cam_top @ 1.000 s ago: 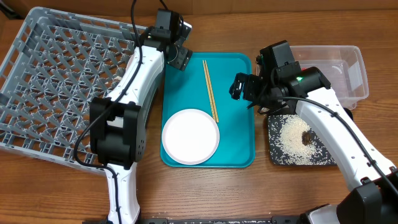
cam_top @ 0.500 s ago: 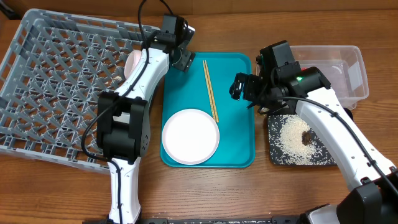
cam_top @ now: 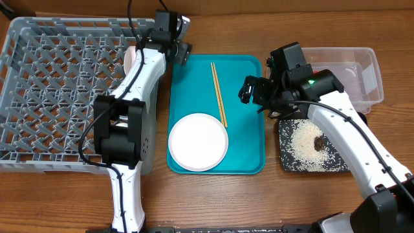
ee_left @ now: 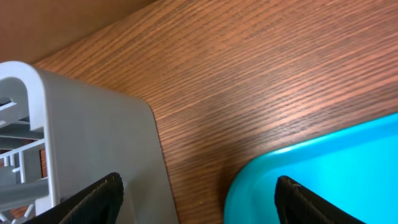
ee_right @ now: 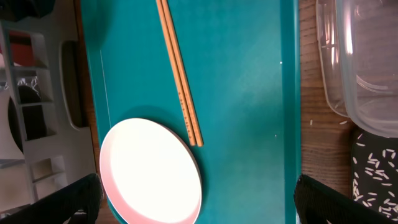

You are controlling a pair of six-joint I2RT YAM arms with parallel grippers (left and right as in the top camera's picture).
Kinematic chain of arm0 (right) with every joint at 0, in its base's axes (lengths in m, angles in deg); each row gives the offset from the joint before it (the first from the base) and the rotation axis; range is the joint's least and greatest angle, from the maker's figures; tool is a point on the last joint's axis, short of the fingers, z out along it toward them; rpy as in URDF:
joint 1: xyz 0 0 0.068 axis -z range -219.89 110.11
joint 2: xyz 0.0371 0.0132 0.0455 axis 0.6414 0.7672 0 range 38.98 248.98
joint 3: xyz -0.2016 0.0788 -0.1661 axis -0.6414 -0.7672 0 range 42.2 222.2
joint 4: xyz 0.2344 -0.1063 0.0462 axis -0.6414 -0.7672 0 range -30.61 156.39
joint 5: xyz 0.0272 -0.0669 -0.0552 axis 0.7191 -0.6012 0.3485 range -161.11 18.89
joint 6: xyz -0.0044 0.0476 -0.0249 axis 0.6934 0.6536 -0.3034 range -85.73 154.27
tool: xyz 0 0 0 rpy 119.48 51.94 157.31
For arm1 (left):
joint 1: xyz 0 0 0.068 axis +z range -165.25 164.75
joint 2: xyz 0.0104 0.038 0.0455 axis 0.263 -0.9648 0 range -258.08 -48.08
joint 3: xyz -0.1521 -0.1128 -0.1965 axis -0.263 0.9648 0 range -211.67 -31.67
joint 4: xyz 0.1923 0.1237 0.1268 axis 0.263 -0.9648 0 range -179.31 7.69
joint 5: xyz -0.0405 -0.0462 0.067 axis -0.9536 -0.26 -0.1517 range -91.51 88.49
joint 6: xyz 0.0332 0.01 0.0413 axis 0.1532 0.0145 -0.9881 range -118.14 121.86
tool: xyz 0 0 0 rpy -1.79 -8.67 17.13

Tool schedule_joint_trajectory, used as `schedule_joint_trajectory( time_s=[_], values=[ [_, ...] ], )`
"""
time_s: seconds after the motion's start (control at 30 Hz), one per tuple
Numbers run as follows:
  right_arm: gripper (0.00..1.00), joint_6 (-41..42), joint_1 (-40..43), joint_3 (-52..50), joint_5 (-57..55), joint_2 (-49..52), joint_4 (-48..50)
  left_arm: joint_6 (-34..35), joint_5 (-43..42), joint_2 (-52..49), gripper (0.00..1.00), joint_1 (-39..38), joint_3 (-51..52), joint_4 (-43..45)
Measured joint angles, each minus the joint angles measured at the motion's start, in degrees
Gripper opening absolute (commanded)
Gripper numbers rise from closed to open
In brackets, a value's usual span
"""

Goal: Sort waste into correct bins and load items into the dishwasher
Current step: 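Move the left gripper back toward the teal tray, then lower the left gripper onto the white plate's rim and grip it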

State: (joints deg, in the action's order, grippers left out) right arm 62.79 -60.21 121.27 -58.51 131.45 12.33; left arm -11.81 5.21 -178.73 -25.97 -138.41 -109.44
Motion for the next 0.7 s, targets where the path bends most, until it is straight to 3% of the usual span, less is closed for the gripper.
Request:
schedule_joint_trajectory(
  time_s=[0.27, 0.5, 0.7],
  values=[
    [1.00, 0.00, 0.00, 0.00, 0.00, 0.00, 0.04, 0.33, 0.46, -0.04, 0.85, -0.13, -1.68, -3.93],
    [1.00, -0.02, 0.00, 0.00, 0.00, 0.00, 0.00, 5.44, -0.55, 0.76, 0.84, -1.40, -16.02, -25.79],
    [1.00, -0.04, 0.00, 0.00, 0.02, 0.00, 0.02, 12.15, -7.91, 5.51, 0.74, -5.64, -22.64, -38.34]
  ],
)
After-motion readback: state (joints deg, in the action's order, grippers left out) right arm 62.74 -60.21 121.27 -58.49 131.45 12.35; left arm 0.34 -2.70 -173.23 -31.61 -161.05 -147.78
